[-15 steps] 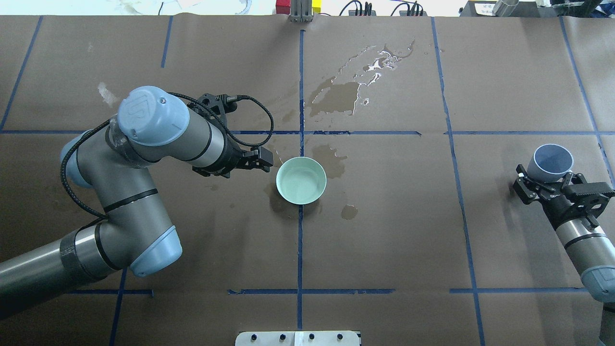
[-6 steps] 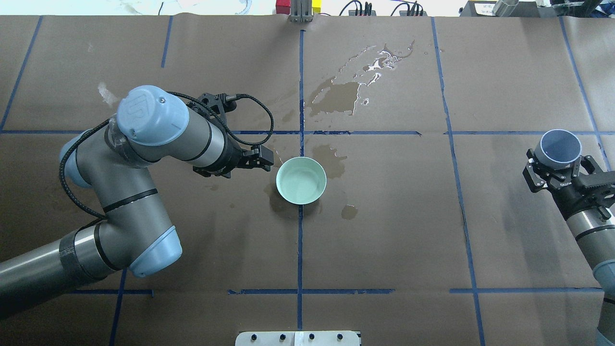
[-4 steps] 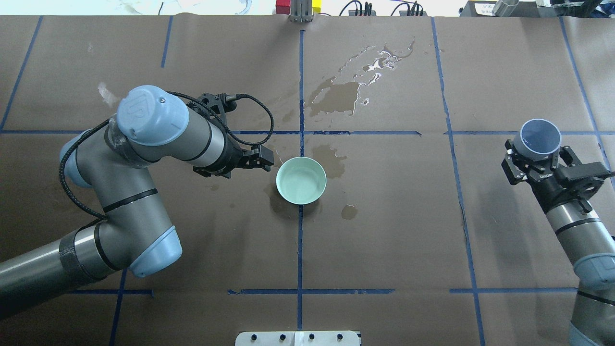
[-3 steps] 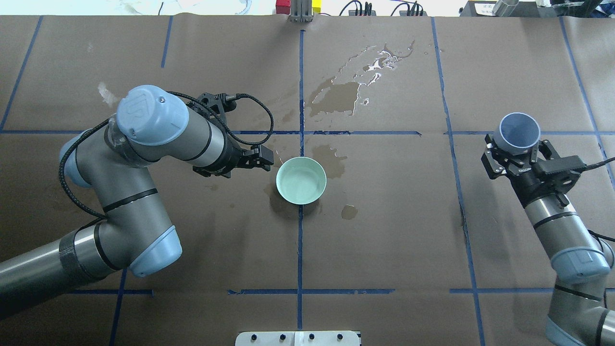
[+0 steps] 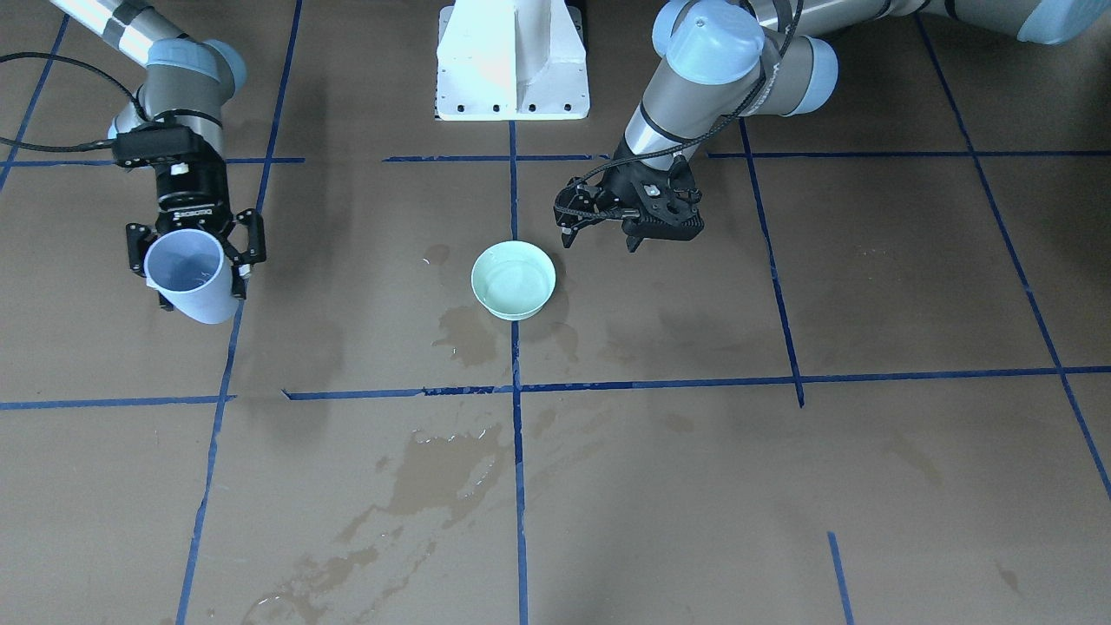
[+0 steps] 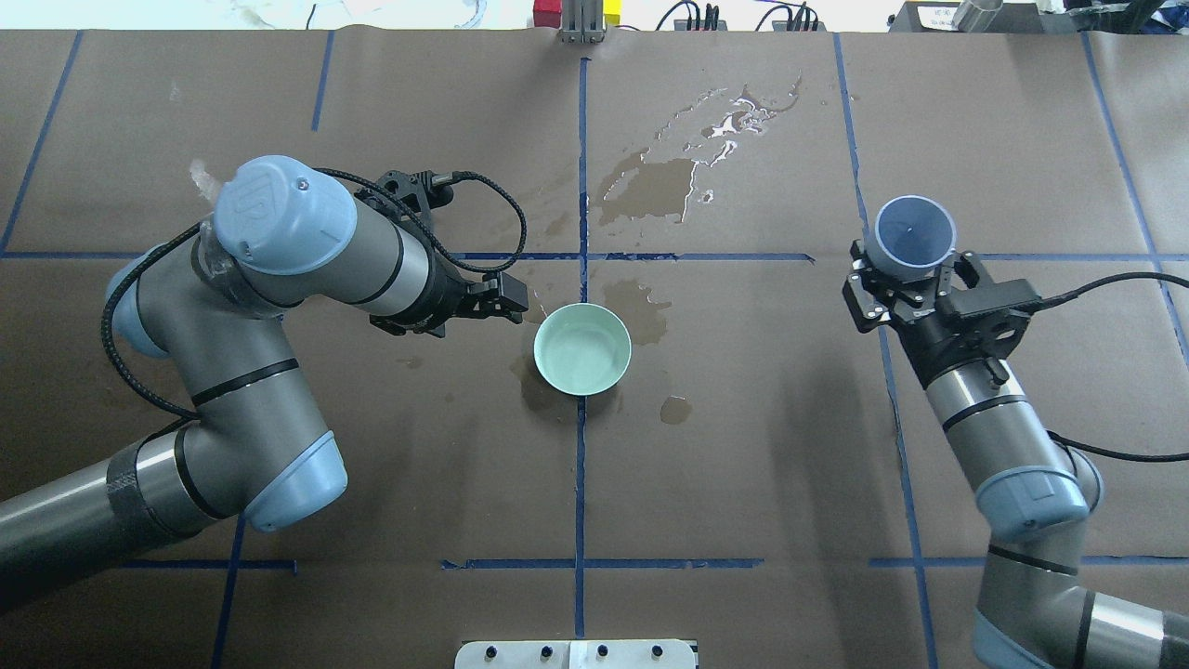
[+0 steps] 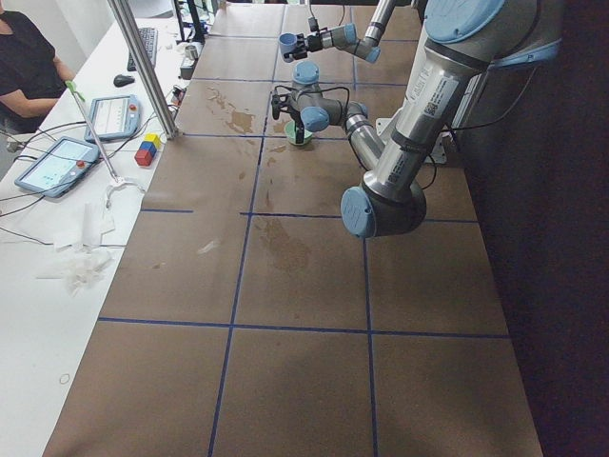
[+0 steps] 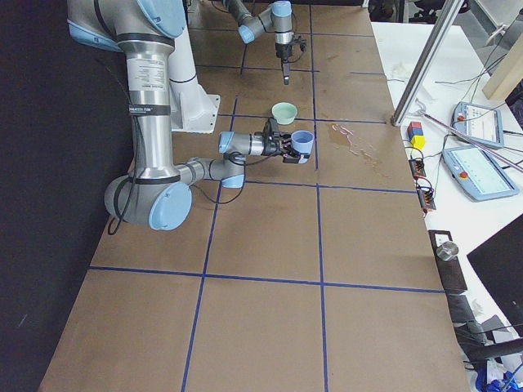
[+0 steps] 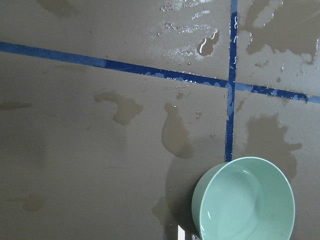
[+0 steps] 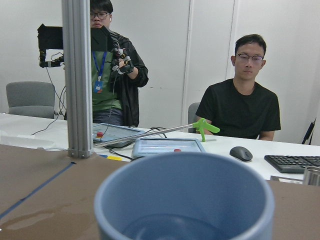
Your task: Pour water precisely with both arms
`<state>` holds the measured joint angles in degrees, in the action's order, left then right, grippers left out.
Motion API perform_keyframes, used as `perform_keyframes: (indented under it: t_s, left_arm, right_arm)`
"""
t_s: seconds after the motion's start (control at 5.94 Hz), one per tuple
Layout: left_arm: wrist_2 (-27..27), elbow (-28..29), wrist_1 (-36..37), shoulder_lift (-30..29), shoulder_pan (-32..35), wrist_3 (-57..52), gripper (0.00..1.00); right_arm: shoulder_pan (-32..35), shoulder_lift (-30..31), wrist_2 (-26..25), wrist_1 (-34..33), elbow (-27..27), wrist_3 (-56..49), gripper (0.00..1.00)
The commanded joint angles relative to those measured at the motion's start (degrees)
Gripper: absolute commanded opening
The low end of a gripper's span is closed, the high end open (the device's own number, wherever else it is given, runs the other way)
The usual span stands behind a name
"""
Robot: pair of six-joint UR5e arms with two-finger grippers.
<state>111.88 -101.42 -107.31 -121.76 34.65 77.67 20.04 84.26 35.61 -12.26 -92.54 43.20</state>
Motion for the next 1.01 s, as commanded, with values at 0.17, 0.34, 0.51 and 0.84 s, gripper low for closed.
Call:
perform_keyframes:
  t_s: [0.17,0.34,0.51,0.84]
  left_arm:
    - [0.09,-1.49,-0.01,1.51,0.76,-0.06,1.00]
    - [0.00,-2.11,-0.01,1.61,1.11,-0.06,1.00]
    - [0.00,-2.99,-0.01,2.39,1.38,-0.06,1.00]
    - [0.26,-4.83,0.08,4.67,2.35,-0.59,1.00]
  right_arm:
    - [-5.88,-12.59,-3.25,-17.03,-0.45,0.04,0.19]
    - [-7.72,-14.11,-6.39,-22.57,-0.45,-0.13,0.17]
    - [-8.61,-14.91,-6.42,-23.76,-1.41,-3.88,0.14]
    - [-9.58,-16.67,-6.25,-30.50,-0.98,-5.06,0.06]
